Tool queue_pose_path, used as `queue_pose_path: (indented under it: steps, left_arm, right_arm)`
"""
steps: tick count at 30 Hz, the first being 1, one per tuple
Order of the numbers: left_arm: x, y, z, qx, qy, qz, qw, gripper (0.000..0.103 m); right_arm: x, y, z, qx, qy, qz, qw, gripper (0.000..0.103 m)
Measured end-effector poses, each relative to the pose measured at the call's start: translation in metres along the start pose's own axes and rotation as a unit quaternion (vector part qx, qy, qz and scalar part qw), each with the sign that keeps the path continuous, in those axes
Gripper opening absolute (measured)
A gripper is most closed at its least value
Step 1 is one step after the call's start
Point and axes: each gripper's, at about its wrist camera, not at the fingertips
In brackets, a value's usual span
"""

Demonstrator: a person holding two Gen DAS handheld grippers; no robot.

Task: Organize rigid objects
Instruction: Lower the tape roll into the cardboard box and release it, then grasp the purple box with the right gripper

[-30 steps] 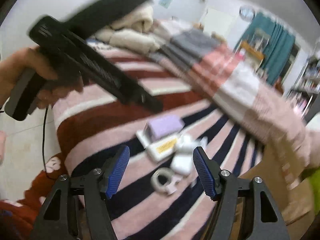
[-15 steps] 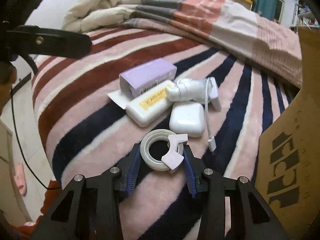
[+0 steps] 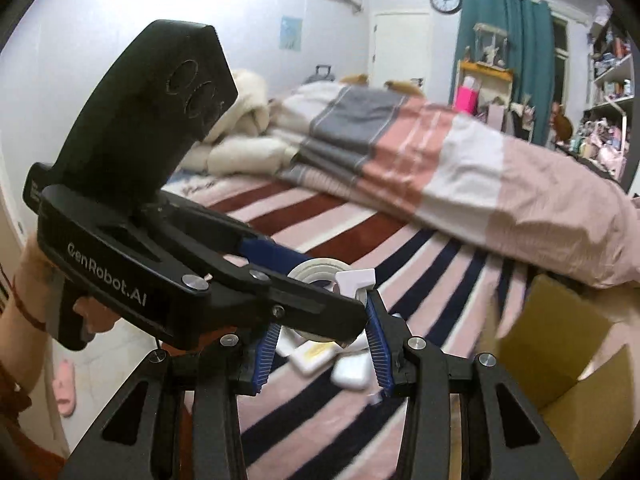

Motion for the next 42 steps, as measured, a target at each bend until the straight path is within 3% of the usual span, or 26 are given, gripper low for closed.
queue_pose_path:
  steps: [4,8,15,17,18,19,20,21,23,25,29,31,36,42]
  left_arm:
    - [0.038,-0.041,0.025,-0.019,-0.028,-0.027,0.9991,0.028]
    - [0.066,-0.090,0.041,-0.038,-0.036,-0.072,0.9960,0.028]
    - [0.087,-0.166,0.055,-0.022,-0.037,-0.182,0.9823,0.028]
    - [0.088,-0.174,0.058,-0.007,-0.038,-0.196,0.9798,0.039]
    - [0.089,-0.175,0.059,0.000,-0.040,-0.197,0.9796,0.051]
    - [0.090,-0.174,0.061,0.006,-0.045,-0.195,0.9798,0.061]
    - [0.089,-0.172,0.062,0.012,-0.050,-0.192,0.9801,0.063]
    - [0.090,-0.170,0.064,0.016,-0.055,-0.189,0.9803,0.066]
    - [0.089,-0.160,0.063,0.014,-0.056,-0.181,0.9817,0.067]
    - [0.088,-0.147,0.060,0.015,-0.053,-0.167,0.9844,0.068]
    - [0.086,-0.111,0.049,0.035,-0.046,-0.133,0.9894,0.068]
    - [0.082,-0.086,0.038,0.058,-0.042,-0.115,0.9908,0.074]
    - [0.055,-0.023,-0.004,0.118,-0.017,-0.076,0.9900,0.075]
    - [0.005,0.022,-0.052,0.158,0.017,-0.046,0.9862,0.075]
  right_arm:
    - [0.004,0.023,0.039,-0.026,-0.024,0.013,0.999,0.036]
    - [0.003,0.040,0.086,-0.055,-0.061,-0.005,0.997,0.036]
    - [0.001,0.031,0.154,-0.080,-0.112,-0.134,0.981,0.036]
    - [-0.006,0.030,0.162,-0.078,-0.120,-0.160,0.977,0.037]
    - [-0.009,0.028,0.166,-0.077,-0.126,-0.173,0.974,0.038]
    - [-0.013,0.025,0.169,-0.079,-0.134,-0.185,0.970,0.045]
    - [-0.013,0.025,0.171,-0.078,-0.138,-0.188,0.969,0.056]
    - [-0.014,0.027,0.172,-0.072,-0.138,-0.187,0.970,0.061]
    - [-0.016,0.036,0.171,-0.065,-0.137,-0.176,0.973,0.077]
    - [-0.015,0.040,0.169,-0.062,-0.135,-0.169,0.974,0.087]
    - [-0.003,0.049,0.145,-0.078,-0.103,-0.143,0.981,0.089]
    - [0.005,0.045,0.125,-0.107,-0.075,-0.119,0.984,0.101]
    - [0.023,0.034,0.066,-0.108,-0.025,-0.055,0.992,0.101]
    - [0.033,-0.002,-0.001,0.023,-0.018,-0.058,0.998,0.101]
Point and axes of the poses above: each gripper's, at about its wrist camera, not at the fingertips, and y roughly against the way its jaws point, z to its right, x to its top, and after that the axes turned 10 degrees about -y, right-handed
